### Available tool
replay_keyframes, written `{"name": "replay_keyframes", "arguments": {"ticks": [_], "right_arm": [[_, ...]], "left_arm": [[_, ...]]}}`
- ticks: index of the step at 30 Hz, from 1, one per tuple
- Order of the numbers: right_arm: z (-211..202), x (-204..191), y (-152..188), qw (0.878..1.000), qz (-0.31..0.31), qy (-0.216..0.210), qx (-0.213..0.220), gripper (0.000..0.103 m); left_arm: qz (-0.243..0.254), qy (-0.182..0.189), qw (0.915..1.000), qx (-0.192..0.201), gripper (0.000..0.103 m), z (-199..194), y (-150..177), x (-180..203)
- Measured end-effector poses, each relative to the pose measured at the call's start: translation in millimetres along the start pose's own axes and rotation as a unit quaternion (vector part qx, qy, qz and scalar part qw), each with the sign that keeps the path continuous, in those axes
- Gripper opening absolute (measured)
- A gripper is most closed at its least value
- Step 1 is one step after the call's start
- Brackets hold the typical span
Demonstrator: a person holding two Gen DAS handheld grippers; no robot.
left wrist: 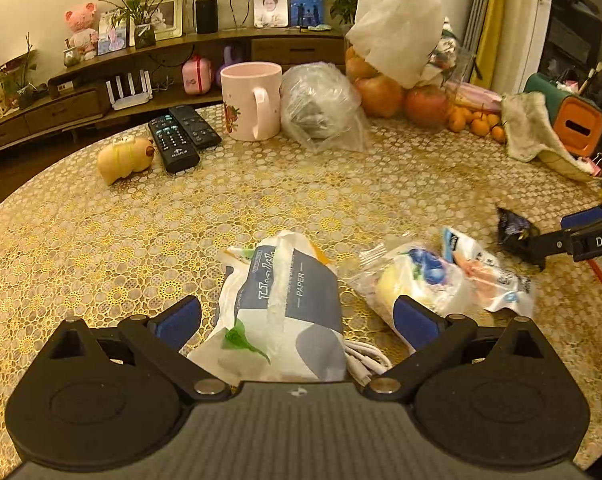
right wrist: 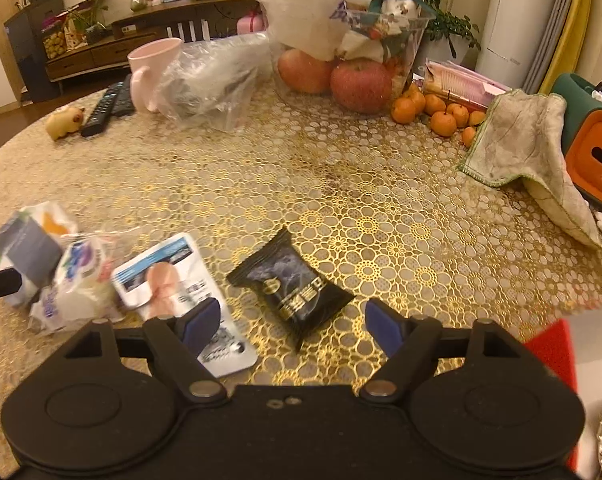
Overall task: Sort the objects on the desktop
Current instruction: 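Reach the right tool toward the black snack packet while the left tool approaches the tissue pack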
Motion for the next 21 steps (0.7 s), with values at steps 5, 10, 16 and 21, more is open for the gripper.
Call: {"name": "replay_keyframes", "arguments": {"ticks": [5,10,16,21], "right_arm": [[18,2,-4,1.0,-0.002,0.004,-0.006,0.078],[30,0,-4,1.0,-0.009,0.003,-0.012,0.076],[39,-3,-2,1.0,-0.018,0.007,-0.016,0.071],[40,-2,-1,1.0,-0.019,0.013,-0.014,0.065]], "left_arm": [[-0.003,-0.002,0.9999,-0.011,0.103,14,3,-4],[-0.007,-0.002,0.9998,-0.019,0.103,25,7,-7],[-0.009,-0.002,0.9998,-0.016,0.101,29,8,-8],[-0.011,-0.004,0.9998,-0.018,0.091,31,9,-8]]}}
Point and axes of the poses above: each gripper's, at about its wrist camera, not at the fingertips, and z roughly the way its jaws point, x to its right, y to its underside, the point moved 5 cm from there along z, roughly the way its jaws point, and after that the axes turned 6 degrees about y, right-handed, at the moved point
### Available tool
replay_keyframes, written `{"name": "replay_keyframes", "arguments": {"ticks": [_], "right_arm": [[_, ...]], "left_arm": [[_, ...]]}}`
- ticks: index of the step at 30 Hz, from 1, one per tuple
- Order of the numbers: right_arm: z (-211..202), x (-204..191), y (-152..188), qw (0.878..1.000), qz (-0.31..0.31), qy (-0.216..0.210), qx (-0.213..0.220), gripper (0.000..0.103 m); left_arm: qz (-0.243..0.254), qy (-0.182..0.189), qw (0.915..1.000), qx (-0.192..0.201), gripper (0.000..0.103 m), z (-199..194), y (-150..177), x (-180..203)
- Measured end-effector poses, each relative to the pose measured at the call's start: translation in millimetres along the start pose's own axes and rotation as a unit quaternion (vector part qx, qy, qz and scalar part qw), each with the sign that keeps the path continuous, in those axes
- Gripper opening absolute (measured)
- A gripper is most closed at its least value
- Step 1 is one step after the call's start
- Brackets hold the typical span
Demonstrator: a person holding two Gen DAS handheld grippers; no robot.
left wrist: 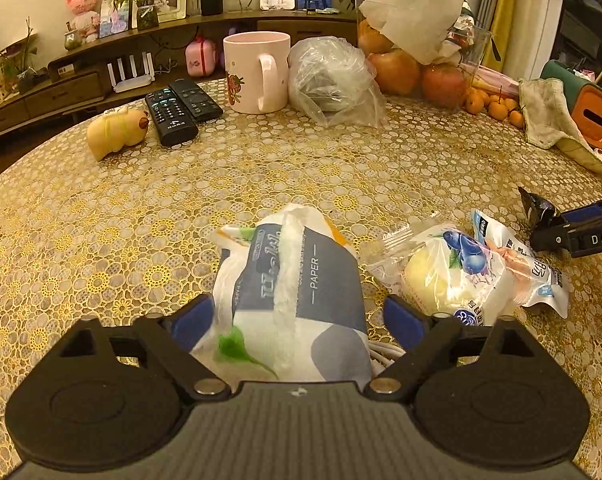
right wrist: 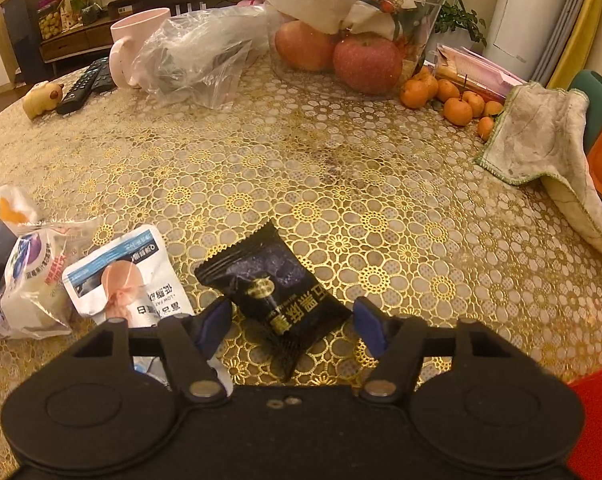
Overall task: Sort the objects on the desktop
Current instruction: 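Reach the right tool toward the black snack packet while the left tool approaches the tissue pack, then grasp the black snack packet with the right tool while the left tool grasps the tissue pack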
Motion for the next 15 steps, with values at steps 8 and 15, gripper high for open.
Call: {"name": "replay_keyframes", "arguments": {"ticks": [8,15], "right_arm": [[-4,-1,-1,1.0,-0.001,0.009,0.005,0.054],[-15,-2,2,1.0,-0.005,0.007,0.007,0.042]], "left_arm": [[-0.003,-0.002,1.0,0.002,0.069,-4,0,1],[-0.012,-0.007,0.9999,0.005,0.053,-13,-2,2]]}}
Point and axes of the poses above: each gripper's, at about its wrist camera, not at the fingertips, and z roughly the way its jaws point, x to its right, y to its underside, the point moved 5 cm from there along z, roughly the way its jaws point, and after that the axes turned 6 degrees about y, right-handed, at the moved point
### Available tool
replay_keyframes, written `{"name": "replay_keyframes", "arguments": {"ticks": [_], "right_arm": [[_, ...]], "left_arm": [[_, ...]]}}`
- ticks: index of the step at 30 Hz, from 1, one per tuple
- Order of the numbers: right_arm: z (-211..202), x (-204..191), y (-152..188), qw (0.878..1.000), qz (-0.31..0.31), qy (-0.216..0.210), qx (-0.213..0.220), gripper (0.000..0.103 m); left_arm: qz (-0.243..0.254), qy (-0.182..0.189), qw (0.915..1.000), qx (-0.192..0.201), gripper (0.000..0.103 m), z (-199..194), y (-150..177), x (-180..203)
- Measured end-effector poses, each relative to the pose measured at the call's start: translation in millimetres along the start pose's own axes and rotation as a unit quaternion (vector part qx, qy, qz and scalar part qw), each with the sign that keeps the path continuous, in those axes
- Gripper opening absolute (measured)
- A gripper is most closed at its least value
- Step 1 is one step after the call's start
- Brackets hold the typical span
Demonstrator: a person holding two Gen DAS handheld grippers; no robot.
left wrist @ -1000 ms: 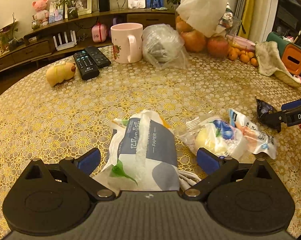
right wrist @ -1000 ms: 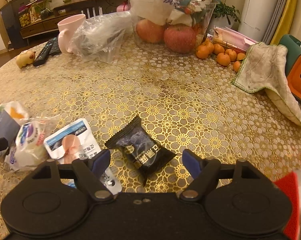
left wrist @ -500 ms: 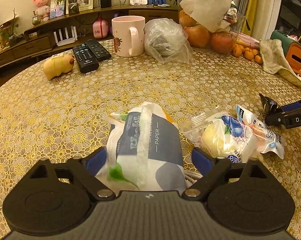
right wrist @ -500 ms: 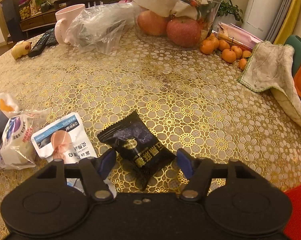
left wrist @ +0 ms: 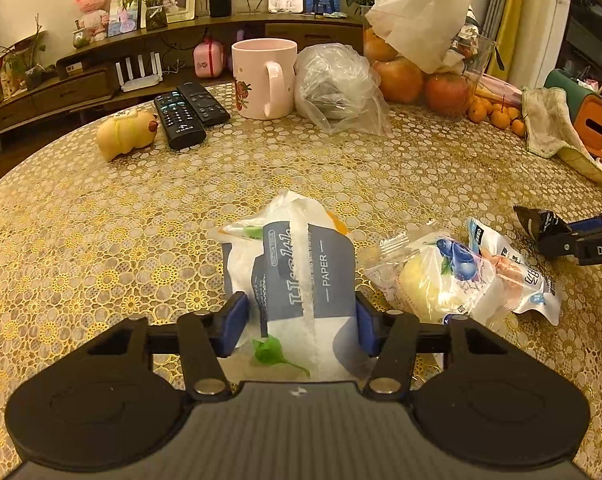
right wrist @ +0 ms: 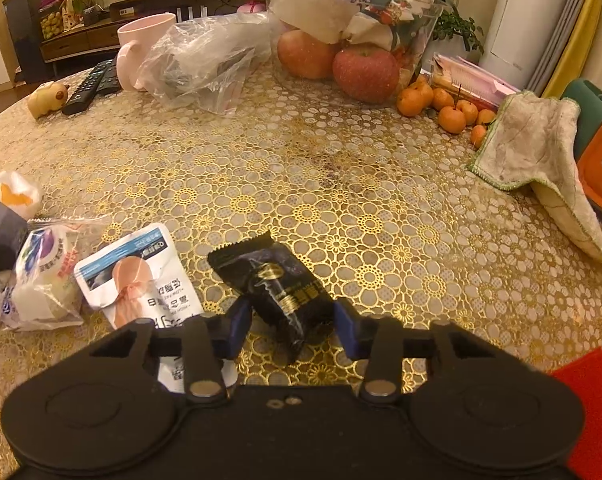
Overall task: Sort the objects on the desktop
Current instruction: 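Grasp the black snack packet with the right tool while the left tool grasps the tissue pack, then carry the black packet and tissue pack with both tools into the shoebox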
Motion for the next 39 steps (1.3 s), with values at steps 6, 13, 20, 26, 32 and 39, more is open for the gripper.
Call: {"name": "replay_keyframes", "arguments": {"ticks": [6,13,20,26,32,39], "right_arm": [[-15,2,4,1.0,0.005,-0.002,0.007,0.038],[-44,5,12,1.0,0.016,-0.013,0.016,0.037],[-75,9,23,0.999,0.017,-0.018,0.025,0.037],[-98,18,38,0.999,0.027,-0.018,0.022,0.037],[-124,28,57,0.999,0.03,-0.011,0.017,0.037],[-162,46,76,0.998,0.042,-0.023,0.034,0.037]], "left_arm": [[-0.004,-0.003,1.0,0.006,0.052,-15,-2,2],[-0.005,-0.002,0.9999,0.014,0.052,-41,-6,11],[0.004,0.007,0.9998,0.017,0.052,-67,-5,32],[0.021,0.021,0.9995,0.014,0.052,-88,-1,58],[0.034,0.035,0.9988,0.01,0.052,-106,2,89],[0.056,0.059,0.9967,0.008,0.052,-125,4,132]]}}
Point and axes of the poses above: each gripper's, at about its wrist camera, not at the fingertips, and z roughly the way its jaws point, x to its right, y to its underside, the point moved 5 cm from there along z, roughly the way its jaws point, and after that the axes turned 6 degrees about y, right-handed, at the moved point
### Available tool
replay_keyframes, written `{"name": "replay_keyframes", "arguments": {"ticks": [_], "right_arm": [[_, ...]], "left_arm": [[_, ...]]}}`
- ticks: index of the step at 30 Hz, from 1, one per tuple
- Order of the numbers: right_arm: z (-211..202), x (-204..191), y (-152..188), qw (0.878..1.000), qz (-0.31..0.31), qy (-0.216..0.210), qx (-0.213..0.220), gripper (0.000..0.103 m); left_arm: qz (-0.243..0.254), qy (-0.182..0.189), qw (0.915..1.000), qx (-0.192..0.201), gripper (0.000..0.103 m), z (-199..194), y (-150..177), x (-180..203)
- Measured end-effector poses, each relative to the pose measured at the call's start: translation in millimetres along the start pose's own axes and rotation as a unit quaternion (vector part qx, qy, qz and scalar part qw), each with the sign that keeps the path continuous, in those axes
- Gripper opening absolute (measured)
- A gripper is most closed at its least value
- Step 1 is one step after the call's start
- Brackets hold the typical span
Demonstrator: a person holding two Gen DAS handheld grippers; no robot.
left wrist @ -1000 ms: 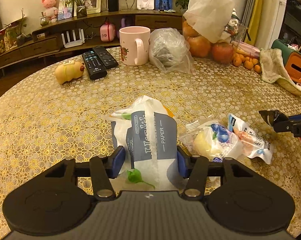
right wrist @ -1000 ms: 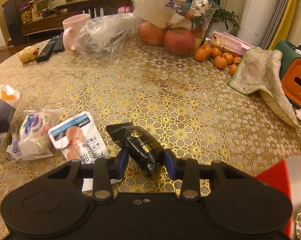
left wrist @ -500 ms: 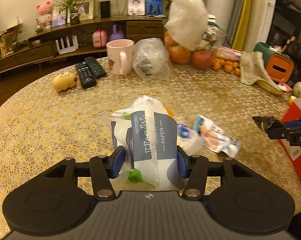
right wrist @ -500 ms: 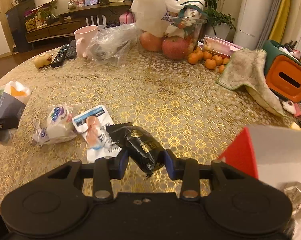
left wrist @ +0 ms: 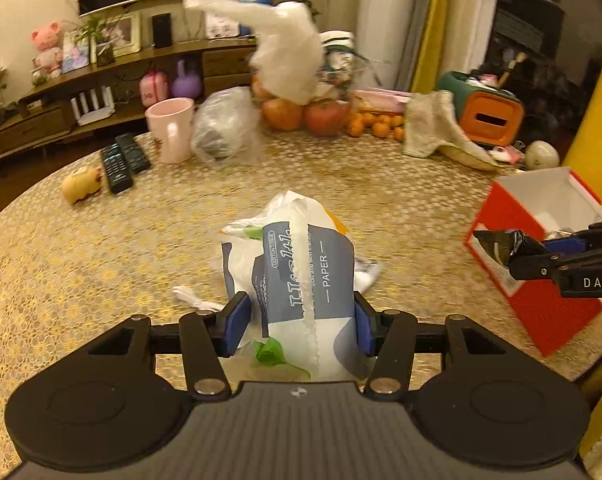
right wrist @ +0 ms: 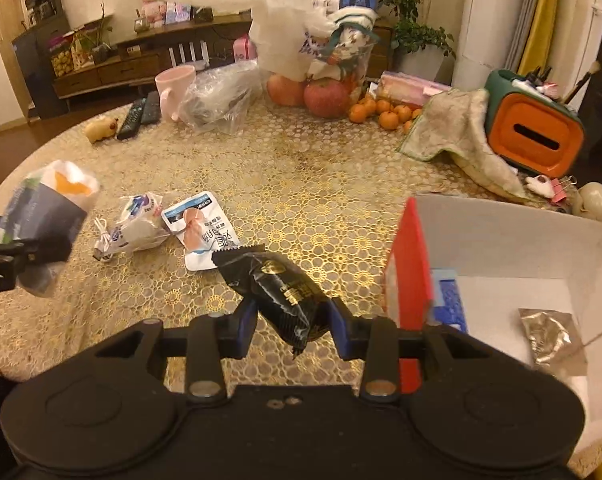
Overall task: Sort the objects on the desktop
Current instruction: 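Carry the black packet and tissue pack with both tools into the shoebox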
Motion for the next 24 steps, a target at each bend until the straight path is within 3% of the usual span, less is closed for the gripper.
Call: {"name": "replay_keyframes", "arguments": {"ticks": [13,24], "right_arm": [[-43,56,18,0.999,0.03,0.013,0.025,0.037],[-58,130,39,0.995,0.085,0.043,0.03,0.037]], "left_arm": [[0.053,0.042,0.9977,-0.004,0.052,-3,-11,88],[0.111,0.1,0.9886,-0.014,0.052,15,-28,182]]}}
Point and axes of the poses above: each gripper's, at about its wrist camera, not at the fingertips, and z roughly the way its jaws point, x to its right, y to its underside, the point moved 5 cm from there along z, roughly the way its jaws point, and after that the axes turned 6 degrees about y, right-handed, at the moved point
